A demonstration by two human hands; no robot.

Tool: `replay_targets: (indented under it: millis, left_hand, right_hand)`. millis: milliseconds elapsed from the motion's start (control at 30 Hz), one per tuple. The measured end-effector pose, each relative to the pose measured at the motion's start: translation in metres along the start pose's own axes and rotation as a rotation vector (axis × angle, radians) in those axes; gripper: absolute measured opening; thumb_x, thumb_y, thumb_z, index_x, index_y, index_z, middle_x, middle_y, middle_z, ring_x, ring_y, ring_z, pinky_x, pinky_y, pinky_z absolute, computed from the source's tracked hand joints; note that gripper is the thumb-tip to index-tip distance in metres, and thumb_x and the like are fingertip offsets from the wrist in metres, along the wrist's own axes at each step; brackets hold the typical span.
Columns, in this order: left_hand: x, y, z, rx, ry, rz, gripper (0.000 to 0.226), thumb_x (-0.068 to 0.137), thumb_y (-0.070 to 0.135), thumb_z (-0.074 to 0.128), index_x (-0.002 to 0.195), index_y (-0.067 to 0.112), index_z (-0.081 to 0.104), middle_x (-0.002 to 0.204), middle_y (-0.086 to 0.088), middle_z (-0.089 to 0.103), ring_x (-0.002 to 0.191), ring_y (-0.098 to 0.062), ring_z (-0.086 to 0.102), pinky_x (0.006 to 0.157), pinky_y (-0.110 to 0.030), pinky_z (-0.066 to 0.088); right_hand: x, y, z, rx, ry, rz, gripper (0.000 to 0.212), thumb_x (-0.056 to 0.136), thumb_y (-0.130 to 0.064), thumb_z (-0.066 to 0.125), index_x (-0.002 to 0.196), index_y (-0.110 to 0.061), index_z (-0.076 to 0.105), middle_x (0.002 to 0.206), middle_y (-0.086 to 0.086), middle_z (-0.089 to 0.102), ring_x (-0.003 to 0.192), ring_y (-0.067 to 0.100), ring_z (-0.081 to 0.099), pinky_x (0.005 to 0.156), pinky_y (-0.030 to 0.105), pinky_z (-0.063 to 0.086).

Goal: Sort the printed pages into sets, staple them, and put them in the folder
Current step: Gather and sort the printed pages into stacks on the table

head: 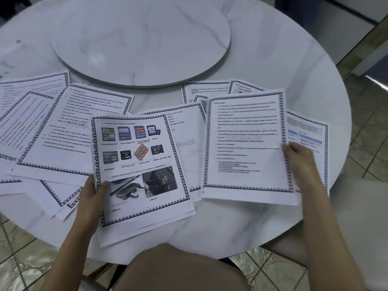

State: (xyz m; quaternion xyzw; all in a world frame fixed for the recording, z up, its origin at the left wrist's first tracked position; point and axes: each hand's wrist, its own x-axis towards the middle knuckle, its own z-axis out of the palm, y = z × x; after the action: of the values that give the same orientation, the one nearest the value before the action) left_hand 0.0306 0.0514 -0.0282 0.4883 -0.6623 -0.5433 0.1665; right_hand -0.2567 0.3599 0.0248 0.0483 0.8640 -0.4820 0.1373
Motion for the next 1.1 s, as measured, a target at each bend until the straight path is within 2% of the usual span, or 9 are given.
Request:
replay_targets:
  millis: [100,200,333,400,567,800,900,1033,1100]
  left_hand:
    - [0.0,0.001,0.0,0.004,0.007,-0.008,0.031,0.095,0.006,0.041,0.125,0.009,0.049,0.113,-0.003,0.054,0.102,-0.021,0.051,0.09,-0.036,0.038]
    - [0.0,0.002,0.001,0.014,0.012,-0.014,0.031,0.095,0.007,0.041,0.125,0.009,0.049,0.115,-0.005,0.055,0.102,-0.022,0.051,0.091,-0.037,0.038]
    - [-0.003,0.005,0.002,0.035,0.015,-0.016,0.031,0.095,0.006,0.04,0.125,0.007,0.049,0.119,-0.008,0.056,0.102,-0.021,0.05,0.09,-0.035,0.037]
    - [-0.005,0.007,0.003,0.043,0.019,-0.014,0.032,0.095,0.006,0.039,0.127,0.006,0.048,0.124,-0.012,0.055,0.102,-0.02,0.049,0.089,-0.034,0.036]
    - [-0.008,0.014,0.007,0.056,0.022,-0.025,0.034,0.095,0.005,0.039,0.129,0.004,0.045,0.13,-0.018,0.052,0.102,-0.02,0.047,0.089,-0.034,0.035]
    - [-0.008,0.017,0.007,0.084,0.032,-0.044,0.033,0.095,0.005,0.039,0.128,0.003,0.045,0.132,-0.02,0.051,0.104,-0.021,0.046,0.089,-0.034,0.034]
    - [-0.009,0.019,0.007,0.086,0.041,-0.051,0.034,0.095,0.005,0.039,0.129,0.002,0.045,0.132,-0.02,0.05,0.114,-0.03,0.048,0.09,-0.035,0.034]
    - [-0.01,0.02,0.007,0.074,0.032,-0.054,0.034,0.096,0.005,0.039,0.129,0.002,0.045,0.133,-0.02,0.05,0.106,-0.023,0.047,0.09,-0.033,0.033]
    - [-0.009,0.02,0.008,0.067,0.034,-0.061,0.034,0.096,0.005,0.039,0.129,0.002,0.044,0.133,-0.02,0.05,0.113,-0.029,0.049,0.09,-0.033,0.033]
  right_hand:
    - [0.023,0.008,-0.041,0.046,0.156,0.057,0.029,0.094,-0.015,0.049,0.118,-0.002,0.057,0.106,0.01,0.056,0.093,0.02,0.051,0.086,0.031,0.042]
    - [0.04,0.026,-0.07,0.019,0.255,0.153,0.032,0.094,-0.016,0.049,0.123,-0.003,0.053,0.109,0.01,0.053,0.096,0.021,0.047,0.094,0.037,0.041]
    - [0.056,0.055,-0.095,-0.061,0.273,0.244,0.035,0.094,-0.019,0.049,0.126,-0.005,0.051,0.126,0.019,0.055,0.099,0.026,0.05,0.097,0.043,0.04]
    - [0.055,0.062,-0.099,-0.171,0.273,0.243,0.036,0.094,-0.017,0.048,0.125,0.002,0.051,0.129,0.026,0.052,0.11,0.036,0.051,0.099,0.044,0.038]
    - [0.051,0.071,-0.098,-0.276,0.29,0.231,0.034,0.093,-0.01,0.047,0.12,0.01,0.052,0.127,0.031,0.052,0.119,0.042,0.047,0.1,0.041,0.036]
    - [0.047,0.071,-0.091,-0.335,0.288,0.255,0.03,0.087,-0.009,0.055,0.108,0.013,0.057,0.114,0.032,0.059,0.106,0.045,0.055,0.09,0.047,0.043]
    - [0.048,0.077,-0.094,-0.373,0.25,0.282,0.033,0.087,-0.009,0.055,0.112,0.013,0.054,0.117,0.034,0.056,0.107,0.047,0.054,0.092,0.05,0.042]
    - [0.045,0.09,-0.099,-0.336,0.244,0.333,0.032,0.086,-0.011,0.058,0.109,0.012,0.056,0.105,0.029,0.06,0.089,0.037,0.055,0.089,0.05,0.044]
    - [0.045,0.096,-0.1,-0.303,0.236,0.335,0.032,0.085,-0.012,0.059,0.109,0.009,0.058,0.106,0.026,0.061,0.095,0.04,0.058,0.089,0.048,0.045]
